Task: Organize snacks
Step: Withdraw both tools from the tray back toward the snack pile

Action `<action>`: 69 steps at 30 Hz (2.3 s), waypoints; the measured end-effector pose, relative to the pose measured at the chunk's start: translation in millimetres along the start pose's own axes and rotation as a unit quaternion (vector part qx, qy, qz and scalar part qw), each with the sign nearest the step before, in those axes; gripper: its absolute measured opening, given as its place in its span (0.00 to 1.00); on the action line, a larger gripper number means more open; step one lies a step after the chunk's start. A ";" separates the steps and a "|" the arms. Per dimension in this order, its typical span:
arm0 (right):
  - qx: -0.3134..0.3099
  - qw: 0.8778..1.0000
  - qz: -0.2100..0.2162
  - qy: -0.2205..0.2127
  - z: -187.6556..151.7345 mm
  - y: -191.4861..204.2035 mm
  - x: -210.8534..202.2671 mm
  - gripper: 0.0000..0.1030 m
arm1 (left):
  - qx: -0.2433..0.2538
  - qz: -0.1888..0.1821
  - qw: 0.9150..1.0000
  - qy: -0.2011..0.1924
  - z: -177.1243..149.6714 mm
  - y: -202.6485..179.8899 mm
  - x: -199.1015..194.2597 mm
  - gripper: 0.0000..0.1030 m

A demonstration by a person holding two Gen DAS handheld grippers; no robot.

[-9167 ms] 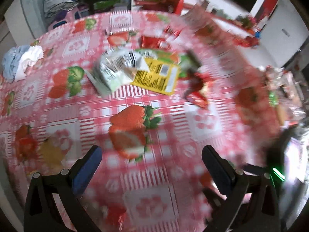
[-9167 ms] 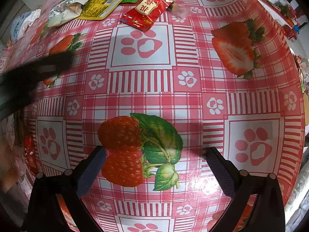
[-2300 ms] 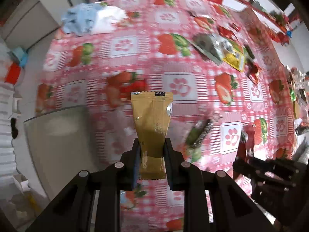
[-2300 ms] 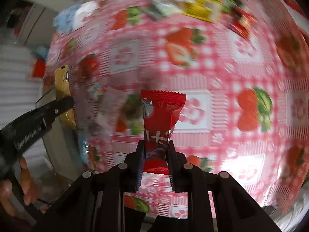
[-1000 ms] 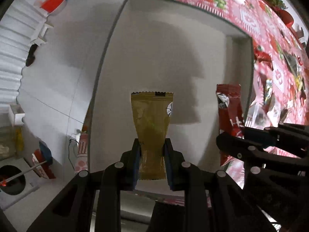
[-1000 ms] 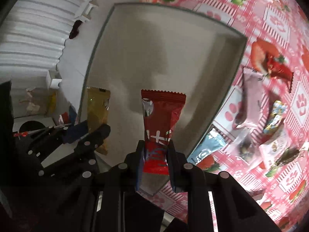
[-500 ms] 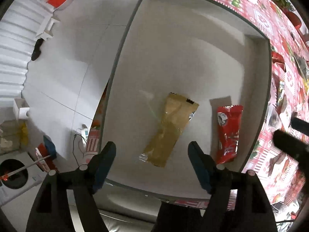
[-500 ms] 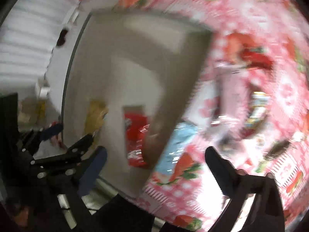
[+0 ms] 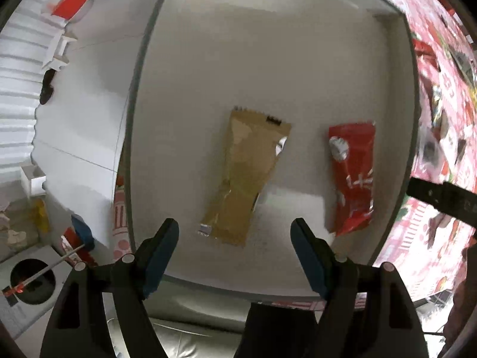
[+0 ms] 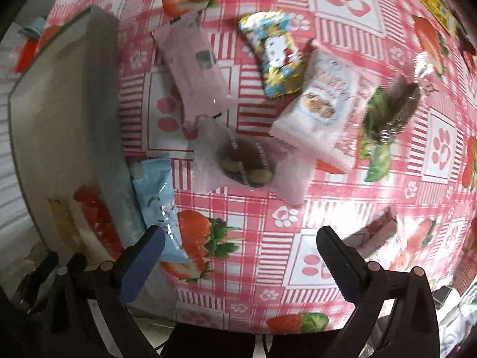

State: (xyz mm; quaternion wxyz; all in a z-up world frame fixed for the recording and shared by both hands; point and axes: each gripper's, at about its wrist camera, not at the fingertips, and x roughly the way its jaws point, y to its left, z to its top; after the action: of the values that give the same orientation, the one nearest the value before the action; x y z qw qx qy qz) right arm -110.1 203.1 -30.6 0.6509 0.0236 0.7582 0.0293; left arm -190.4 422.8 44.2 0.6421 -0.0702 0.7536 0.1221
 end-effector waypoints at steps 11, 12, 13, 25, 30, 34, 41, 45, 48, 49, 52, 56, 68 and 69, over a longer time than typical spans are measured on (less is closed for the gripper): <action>-0.023 1.000 0.017 0.011 2.8 34.5 12.7 0.99 | 0.016 0.026 0.999 0.029 -5.6 -6.3 23.5 0.80; -0.027 0.999 0.018 0.010 3.1 35.2 11.5 0.99 | 0.015 0.026 0.999 0.028 -6.4 -6.1 23.7 0.81; -0.031 0.999 0.016 0.009 7.6 35.1 10.7 0.99 | 0.016 0.026 0.999 0.028 -7.8 -6.7 23.5 0.81; -0.023 0.999 -0.023 0.001 -7.0 -8.2 -2.3 0.99 | 0.016 0.028 0.999 0.031 -9.5 0.5 25.9 0.83; -0.057 0.998 -0.009 0.002 -5.1 26.2 -6.5 0.99 | 0.008 0.039 0.999 0.033 -10.7 12.9 27.2 0.88; -0.070 0.998 -0.009 0.000 -7.2 49.9 -13.2 0.99 | 0.007 0.035 0.999 0.034 -11.2 20.9 30.1 0.91; -0.025 1.000 0.005 0.007 -6.7 35.1 -14.5 0.99 | 0.003 0.019 0.999 0.038 -10.9 23.3 32.8 0.92; -0.019 0.998 -0.062 -0.006 -13.2 17.8 -29.7 0.99 | -0.001 0.019 0.999 0.037 -9.9 24.4 29.4 0.92; -0.027 0.998 -0.063 -0.012 -19.0 17.9 -37.6 0.99 | -0.004 0.005 1.000 0.026 -10.7 22.3 22.1 0.92; -0.021 0.999 -0.038 -0.012 -20.8 18.4 -39.3 0.99 | -0.003 -0.002 1.000 0.020 -10.7 20.1 17.2 0.92; -0.029 0.999 -0.025 -0.010 -16.7 32.3 -43.9 0.99 | 0.011 -0.016 1.000 -0.002 -13.3 10.8 -1.9 0.92; -0.014 0.999 -0.025 -0.017 -34.9 16.8 -40.6 0.99 | 0.032 -0.034 0.999 -0.027 -13.6 -6.0 -25.8 0.92; 0.310 0.950 0.046 0.001 -102.2 -107.4 -47.5 0.99 | 0.141 -0.112 0.982 -0.051 -1.9 -97.8 -80.8 0.92; 0.316 0.947 0.053 0.005 -105.1 -108.3 -45.8 0.99 | 0.148 -0.116 0.981 -0.048 -1.5 -107.1 -81.4 0.92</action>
State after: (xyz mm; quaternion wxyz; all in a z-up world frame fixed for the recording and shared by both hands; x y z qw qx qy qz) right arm -206.8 90.2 22.3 0.6040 0.2680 0.7292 -0.1779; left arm -150.2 315.5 114.5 0.6903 -0.0556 0.7186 -0.0627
